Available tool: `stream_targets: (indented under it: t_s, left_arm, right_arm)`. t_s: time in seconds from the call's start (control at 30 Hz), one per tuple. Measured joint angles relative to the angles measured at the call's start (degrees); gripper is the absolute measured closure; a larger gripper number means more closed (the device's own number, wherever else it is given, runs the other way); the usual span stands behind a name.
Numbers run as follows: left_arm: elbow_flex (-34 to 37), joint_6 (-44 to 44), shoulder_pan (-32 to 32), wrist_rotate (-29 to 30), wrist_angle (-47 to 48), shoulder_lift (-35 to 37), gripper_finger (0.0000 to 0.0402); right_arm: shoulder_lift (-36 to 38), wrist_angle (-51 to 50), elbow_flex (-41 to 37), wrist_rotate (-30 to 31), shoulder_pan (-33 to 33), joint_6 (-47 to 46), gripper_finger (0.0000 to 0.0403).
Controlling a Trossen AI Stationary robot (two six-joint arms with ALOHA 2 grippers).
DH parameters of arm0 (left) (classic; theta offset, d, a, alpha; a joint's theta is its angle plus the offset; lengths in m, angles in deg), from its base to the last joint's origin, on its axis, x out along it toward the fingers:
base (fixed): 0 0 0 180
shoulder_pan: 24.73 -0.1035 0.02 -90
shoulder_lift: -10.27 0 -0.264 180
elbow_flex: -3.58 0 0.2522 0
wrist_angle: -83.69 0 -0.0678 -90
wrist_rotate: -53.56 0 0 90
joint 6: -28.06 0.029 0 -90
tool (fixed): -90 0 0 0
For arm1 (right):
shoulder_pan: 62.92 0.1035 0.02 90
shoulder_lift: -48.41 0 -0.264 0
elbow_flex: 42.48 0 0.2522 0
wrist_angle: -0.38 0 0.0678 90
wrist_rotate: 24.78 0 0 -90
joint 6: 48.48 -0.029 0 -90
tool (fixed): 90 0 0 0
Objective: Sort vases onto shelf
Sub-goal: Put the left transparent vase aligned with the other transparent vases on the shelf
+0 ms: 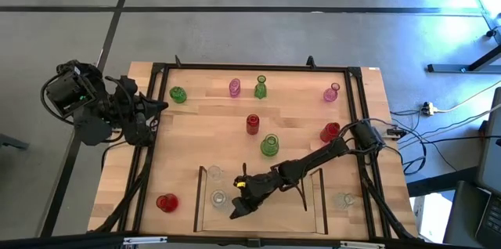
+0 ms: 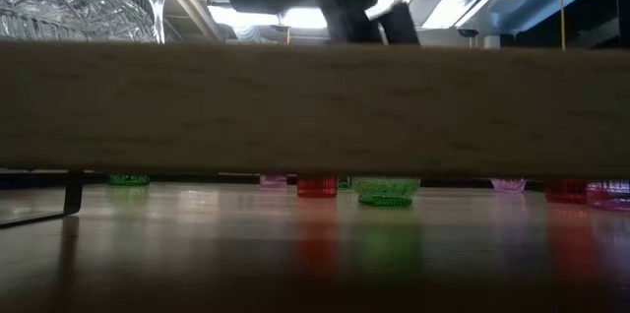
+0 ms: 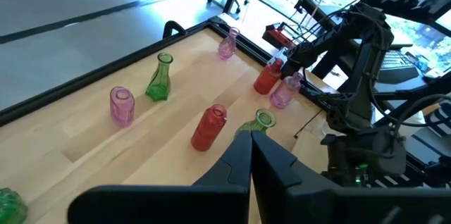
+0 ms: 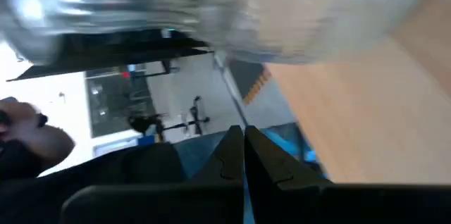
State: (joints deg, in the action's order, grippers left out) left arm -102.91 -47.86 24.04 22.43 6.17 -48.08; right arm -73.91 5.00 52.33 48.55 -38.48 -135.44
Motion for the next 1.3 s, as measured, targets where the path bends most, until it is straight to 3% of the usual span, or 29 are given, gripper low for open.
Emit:
stream_targets:
  t_s: [0.2, 0.6, 1.1, 1.3]
  left_arm:
    - [0.0, 0.0, 0.0, 0.0, -1.6, 0.0, 0.0401]
    - [0.0, 0.0, 0.0, 0.0, -2.2, 0.0, 0.0401]
    - [0.0, 0.1, 0.0, 0.0, -2.2, 0.0, 0.0401]
    - [0.0, 0.1, 0.0, 0.0, -2.2, 0.0, 0.0401]
  right_arm:
    - [0.6, -8.1, 0.0, 2.1, -0.2, 0.2, 0.0403]
    - [1.0, -12.8, 0.0, 7.3, -0.5, 0.4, 0.0403]
    - [1.1, -10.5, 0.0, 11.1, -1.7, 0.4, 0.0403]
    - [1.1, -8.8, 0.0, 9.9, -2.1, 0.8, 0.0403]
